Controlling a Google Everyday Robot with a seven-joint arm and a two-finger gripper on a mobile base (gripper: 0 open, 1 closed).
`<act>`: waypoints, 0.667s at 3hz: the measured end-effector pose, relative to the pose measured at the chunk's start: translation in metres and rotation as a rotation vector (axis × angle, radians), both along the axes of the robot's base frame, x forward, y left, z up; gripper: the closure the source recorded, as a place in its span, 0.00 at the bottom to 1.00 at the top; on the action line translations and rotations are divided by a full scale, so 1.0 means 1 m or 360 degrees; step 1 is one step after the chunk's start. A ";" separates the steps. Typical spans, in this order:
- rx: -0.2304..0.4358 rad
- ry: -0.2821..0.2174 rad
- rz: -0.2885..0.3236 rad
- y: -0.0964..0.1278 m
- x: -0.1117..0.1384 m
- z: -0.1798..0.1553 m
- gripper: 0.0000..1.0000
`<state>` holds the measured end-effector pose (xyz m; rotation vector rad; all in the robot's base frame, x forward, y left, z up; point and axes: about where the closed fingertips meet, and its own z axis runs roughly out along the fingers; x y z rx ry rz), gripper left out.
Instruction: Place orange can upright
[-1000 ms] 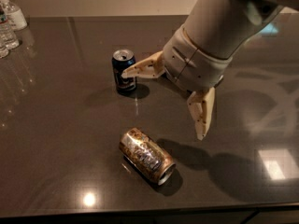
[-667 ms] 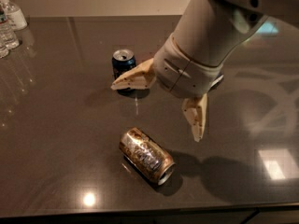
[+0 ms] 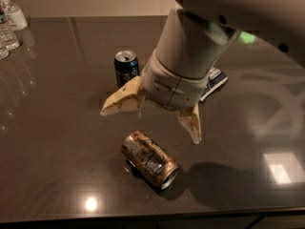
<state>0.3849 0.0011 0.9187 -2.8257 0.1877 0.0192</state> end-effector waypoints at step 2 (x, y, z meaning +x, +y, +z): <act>-0.0112 -0.0186 0.0339 0.000 -0.004 -0.012 0.00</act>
Offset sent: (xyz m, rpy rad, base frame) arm 0.0008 -0.0075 -0.0307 -0.1379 -0.1704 0.3491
